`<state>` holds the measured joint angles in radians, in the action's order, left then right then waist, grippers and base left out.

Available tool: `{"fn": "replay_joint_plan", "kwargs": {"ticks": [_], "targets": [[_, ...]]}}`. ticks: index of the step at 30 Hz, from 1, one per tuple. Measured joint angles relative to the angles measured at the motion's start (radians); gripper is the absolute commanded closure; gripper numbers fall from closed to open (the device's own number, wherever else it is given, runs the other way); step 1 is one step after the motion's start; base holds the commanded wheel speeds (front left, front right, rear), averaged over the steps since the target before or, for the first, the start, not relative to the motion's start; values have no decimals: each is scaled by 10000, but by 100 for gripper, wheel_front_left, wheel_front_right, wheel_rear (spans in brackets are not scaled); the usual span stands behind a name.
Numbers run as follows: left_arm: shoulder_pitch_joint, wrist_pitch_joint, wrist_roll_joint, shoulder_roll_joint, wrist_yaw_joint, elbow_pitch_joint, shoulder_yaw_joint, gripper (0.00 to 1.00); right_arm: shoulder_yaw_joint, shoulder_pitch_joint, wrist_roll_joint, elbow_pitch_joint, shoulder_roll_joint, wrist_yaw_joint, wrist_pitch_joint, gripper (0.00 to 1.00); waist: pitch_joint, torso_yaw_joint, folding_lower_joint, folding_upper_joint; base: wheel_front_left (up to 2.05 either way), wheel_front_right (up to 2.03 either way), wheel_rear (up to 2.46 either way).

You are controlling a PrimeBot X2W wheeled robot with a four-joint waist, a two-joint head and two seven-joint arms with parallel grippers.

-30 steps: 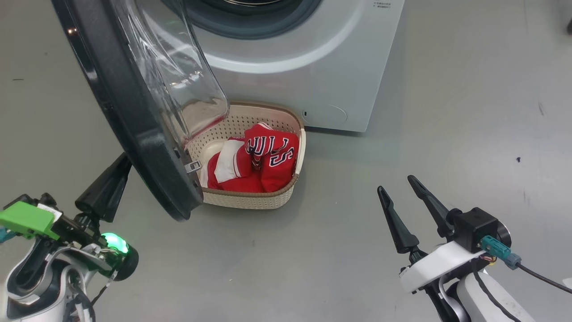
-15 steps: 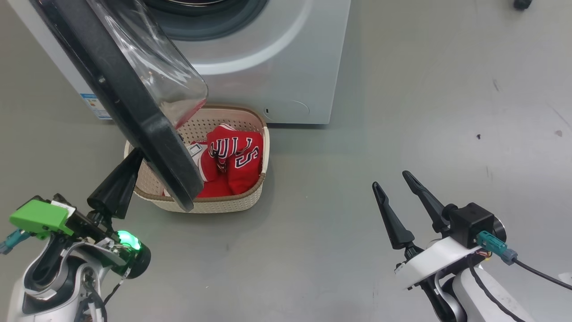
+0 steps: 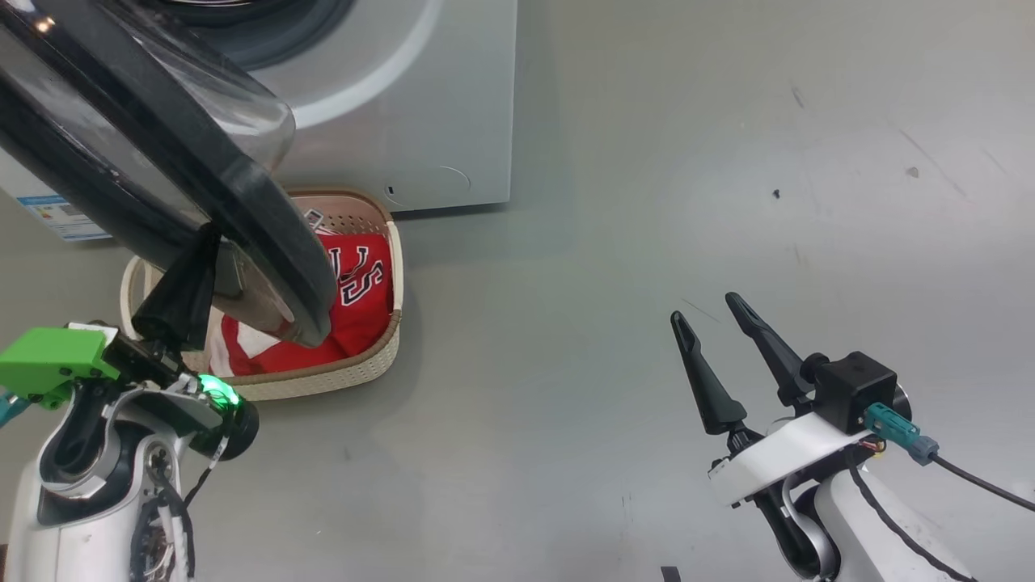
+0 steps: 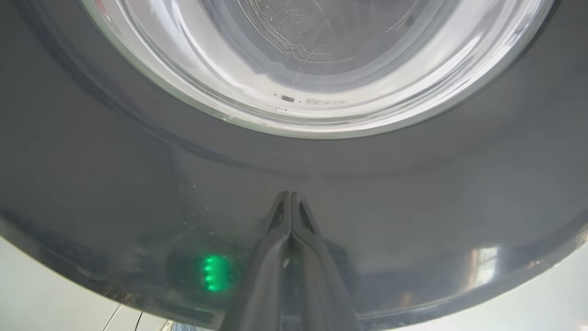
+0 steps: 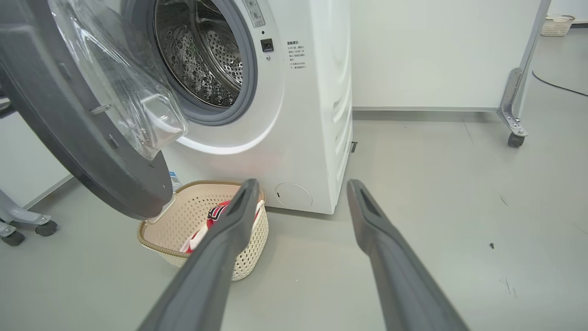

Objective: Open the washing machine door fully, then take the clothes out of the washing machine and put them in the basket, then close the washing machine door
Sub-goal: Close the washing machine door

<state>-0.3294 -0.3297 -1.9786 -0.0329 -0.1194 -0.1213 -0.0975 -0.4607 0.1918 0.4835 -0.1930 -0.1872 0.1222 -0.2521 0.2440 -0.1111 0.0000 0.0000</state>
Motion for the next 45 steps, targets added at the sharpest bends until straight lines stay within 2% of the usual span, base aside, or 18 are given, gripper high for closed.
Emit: {"fn": "replay_joint_plan", "kwargs": {"ticks": [14,23,35,45], "targets": [[-1386,2088,-84,4,31,-700,65,100,222,309,138,113,136,0,0,0,694,-1261,0,0,0,0,0],[-2175,3022,-46,-4,291,-1239,59,100,205,542,211,127,339,0,0,0,1167,-1990,0,0,0,0,0],[-2937,3315,194,2,725,-1831,326,100,441,650,268,96,414,0,0,0,1489,-2634,0,0,0,0,0],[-3125,3172,125,29,1216,-2631,872,100,790,652,247,35,341,0,0,0,1307,-2454,0,0,0,0,0]]}}
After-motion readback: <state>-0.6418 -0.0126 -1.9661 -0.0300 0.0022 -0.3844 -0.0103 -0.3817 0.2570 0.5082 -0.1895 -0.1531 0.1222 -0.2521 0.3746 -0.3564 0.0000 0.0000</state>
